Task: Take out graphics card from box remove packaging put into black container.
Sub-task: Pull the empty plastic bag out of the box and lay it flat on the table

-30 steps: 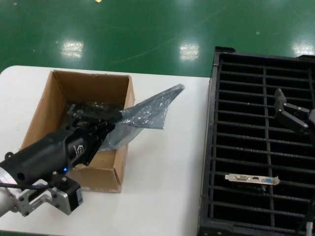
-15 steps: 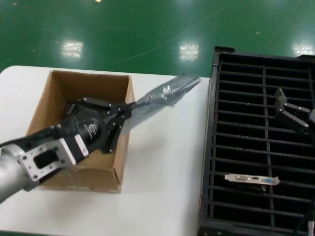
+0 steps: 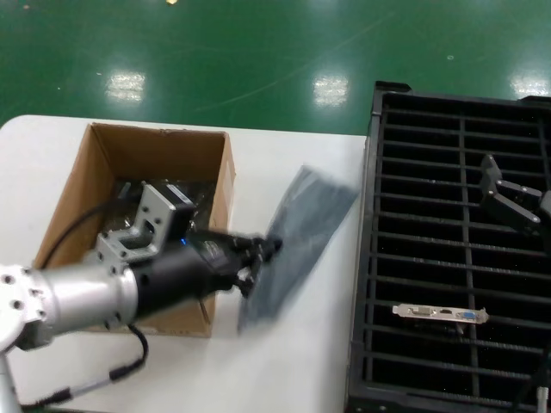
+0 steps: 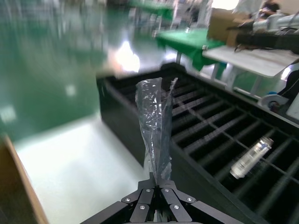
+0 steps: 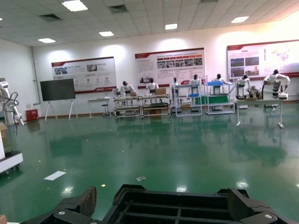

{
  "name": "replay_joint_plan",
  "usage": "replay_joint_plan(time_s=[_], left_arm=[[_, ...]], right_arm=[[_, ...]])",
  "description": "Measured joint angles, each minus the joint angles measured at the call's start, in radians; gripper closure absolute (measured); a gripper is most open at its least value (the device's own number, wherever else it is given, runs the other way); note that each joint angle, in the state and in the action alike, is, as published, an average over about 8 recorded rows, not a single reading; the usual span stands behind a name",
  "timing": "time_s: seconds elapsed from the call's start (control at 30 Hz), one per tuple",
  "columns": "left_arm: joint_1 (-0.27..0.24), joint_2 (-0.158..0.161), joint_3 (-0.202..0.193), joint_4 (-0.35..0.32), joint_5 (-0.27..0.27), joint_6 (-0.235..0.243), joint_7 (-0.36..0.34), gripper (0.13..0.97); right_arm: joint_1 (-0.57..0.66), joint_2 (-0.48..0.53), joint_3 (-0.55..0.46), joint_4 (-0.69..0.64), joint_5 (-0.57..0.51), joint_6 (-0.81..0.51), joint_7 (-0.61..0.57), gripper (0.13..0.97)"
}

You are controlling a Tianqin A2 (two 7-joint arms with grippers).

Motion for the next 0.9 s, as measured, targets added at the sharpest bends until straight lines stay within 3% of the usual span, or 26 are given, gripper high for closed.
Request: replay_joint_plan(time_s=[0.07,0.17,0.37,0.7,0.9], left_arm=[[-0.005,0.016,0.006,0.012,0.052,0.028,-0.090,0.957],[-0.005,0.027,0.027,0.032,0.103,0.031,-0.206,0.957],[-0.009,0.034,0.073,0.091,0.151,-0.045,-0.357,0.957],[-0.074,0.035,0.153,0.271,0.193,-0.235,-0.447,0.942],[-0.118,0.026,0.186,0.352,0.182,-0.311,-0.459,0.917]], right_arm=[[0.000,0.000,0.000,0.000,0.000,0.000,0.000,0.129],[0.000,0.000,0.000,0.000,0.000,0.000,0.000,0.129],[0.000,0.000,0.000,0.000,0.000,0.000,0.000,0.129],[0.000,0.000,0.000,0.000,0.000,0.000,0.000,0.129],[0.000,0.000,0.000,0.000,0.000,0.000,0.000,0.129]])
